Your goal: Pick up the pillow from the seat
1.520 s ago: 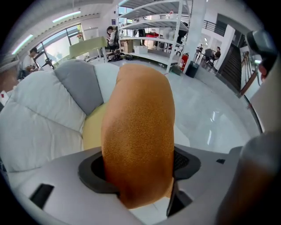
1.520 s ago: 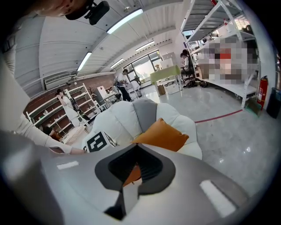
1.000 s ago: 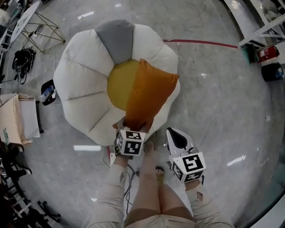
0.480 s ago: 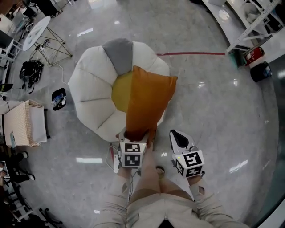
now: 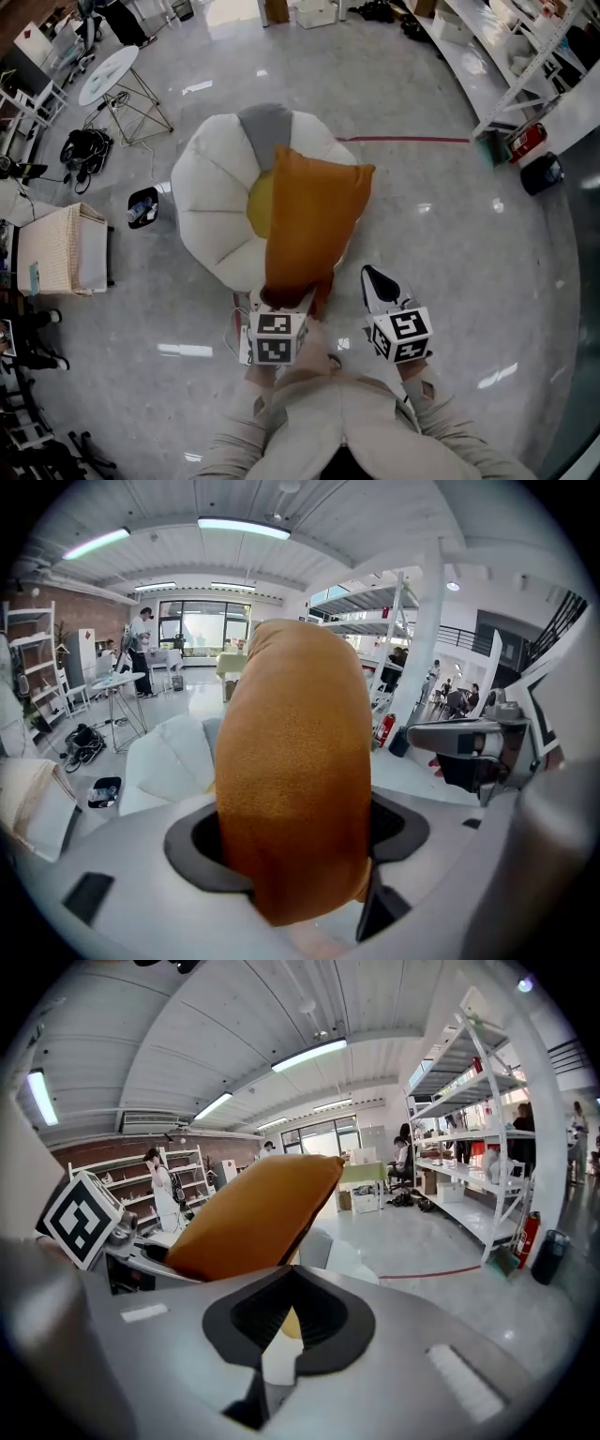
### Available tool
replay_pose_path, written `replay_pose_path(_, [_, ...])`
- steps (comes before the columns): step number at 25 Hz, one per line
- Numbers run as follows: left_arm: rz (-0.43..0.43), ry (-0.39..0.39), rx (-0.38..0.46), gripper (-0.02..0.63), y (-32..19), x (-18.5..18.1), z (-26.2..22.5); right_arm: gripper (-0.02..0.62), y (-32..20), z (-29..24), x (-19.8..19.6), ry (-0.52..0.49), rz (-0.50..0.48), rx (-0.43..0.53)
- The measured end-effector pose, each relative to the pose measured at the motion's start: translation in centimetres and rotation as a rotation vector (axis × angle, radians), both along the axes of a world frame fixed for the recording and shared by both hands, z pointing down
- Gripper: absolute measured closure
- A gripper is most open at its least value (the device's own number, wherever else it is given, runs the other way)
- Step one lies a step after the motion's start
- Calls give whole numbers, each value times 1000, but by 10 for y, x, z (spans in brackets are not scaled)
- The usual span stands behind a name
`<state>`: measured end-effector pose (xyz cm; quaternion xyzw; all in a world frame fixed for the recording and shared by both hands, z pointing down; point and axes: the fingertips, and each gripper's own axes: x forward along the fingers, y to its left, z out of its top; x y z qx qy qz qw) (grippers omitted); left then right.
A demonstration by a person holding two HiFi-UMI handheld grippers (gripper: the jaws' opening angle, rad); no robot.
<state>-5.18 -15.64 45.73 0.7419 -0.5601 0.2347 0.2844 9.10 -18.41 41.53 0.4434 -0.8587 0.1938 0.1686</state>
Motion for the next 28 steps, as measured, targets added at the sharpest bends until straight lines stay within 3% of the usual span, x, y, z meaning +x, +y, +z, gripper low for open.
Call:
replay_pose_path(13, [-39, 49, 130, 264, 64, -3, -67, 595, 52, -56, -1, -73, -20, 84])
replay_pose_path(28, [-70, 62, 188, 264, 95, -7, -78, 597, 84, -70, -14, -47, -88, 128])
